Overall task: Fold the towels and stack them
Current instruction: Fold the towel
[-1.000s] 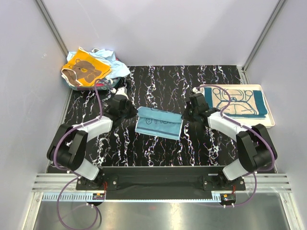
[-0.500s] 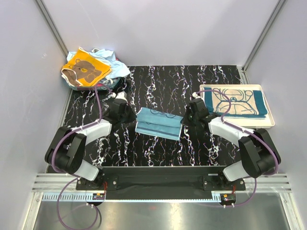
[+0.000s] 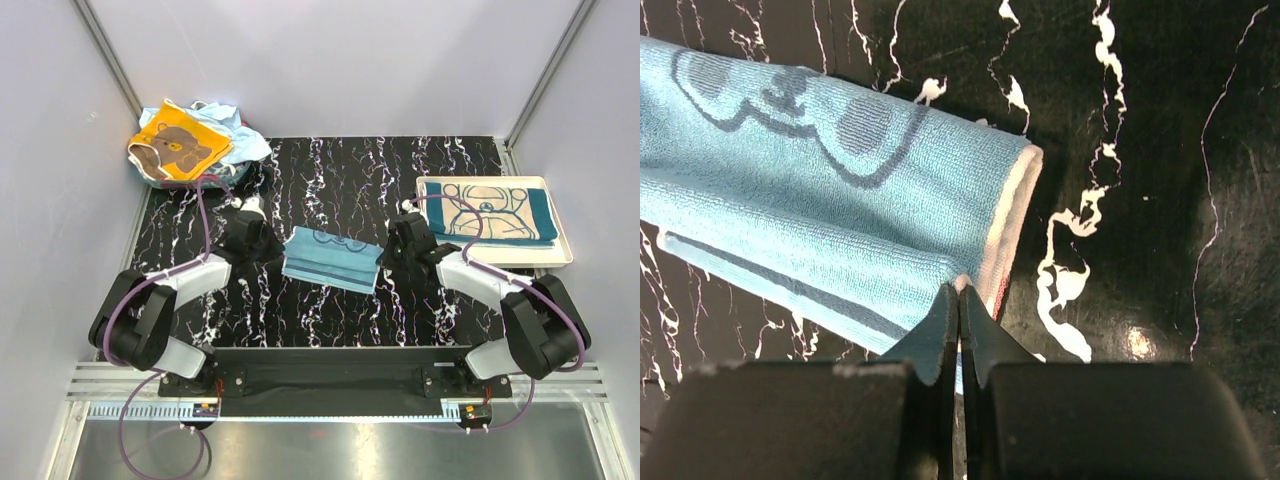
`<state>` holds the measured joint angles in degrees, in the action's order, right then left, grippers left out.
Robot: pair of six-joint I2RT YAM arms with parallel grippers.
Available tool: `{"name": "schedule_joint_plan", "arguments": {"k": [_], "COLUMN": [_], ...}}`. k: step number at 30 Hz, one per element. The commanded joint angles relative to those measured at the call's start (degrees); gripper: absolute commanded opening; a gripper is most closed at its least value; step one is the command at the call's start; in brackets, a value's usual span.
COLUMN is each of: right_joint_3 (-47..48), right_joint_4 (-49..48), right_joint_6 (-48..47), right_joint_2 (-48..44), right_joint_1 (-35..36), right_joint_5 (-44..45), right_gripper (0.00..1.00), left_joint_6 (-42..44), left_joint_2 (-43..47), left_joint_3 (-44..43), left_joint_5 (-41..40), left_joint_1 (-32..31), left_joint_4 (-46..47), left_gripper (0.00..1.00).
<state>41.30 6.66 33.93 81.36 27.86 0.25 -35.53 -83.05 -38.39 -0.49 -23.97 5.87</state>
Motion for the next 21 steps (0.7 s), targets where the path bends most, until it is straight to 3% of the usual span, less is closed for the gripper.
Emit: {"name": "schedule_joint_plan", "arguments": {"k": [1, 21], "right_joint_3": [-1.0, -6.0], "right_joint_4": [-0.1, -1.8], "right_joint_6": [0.3, 2.2], "right_joint_2": [-2.3, -4.9], "right_joint_1": [0.5, 2.0], "right_joint_5": [1.2, 0.7], "right_gripper": [0.0, 0.0], "left_joint_6": [1.5, 1.4], "left_joint_2": [2.4, 3.3], "left_joint_3": [0.9, 3.8], "left_joint_5": [-2.9, -3.1], "left_joint_1": [0.1, -0.6], "left_joint_4": [1.8, 2.1], "left_gripper": [0.0, 0.0]}}
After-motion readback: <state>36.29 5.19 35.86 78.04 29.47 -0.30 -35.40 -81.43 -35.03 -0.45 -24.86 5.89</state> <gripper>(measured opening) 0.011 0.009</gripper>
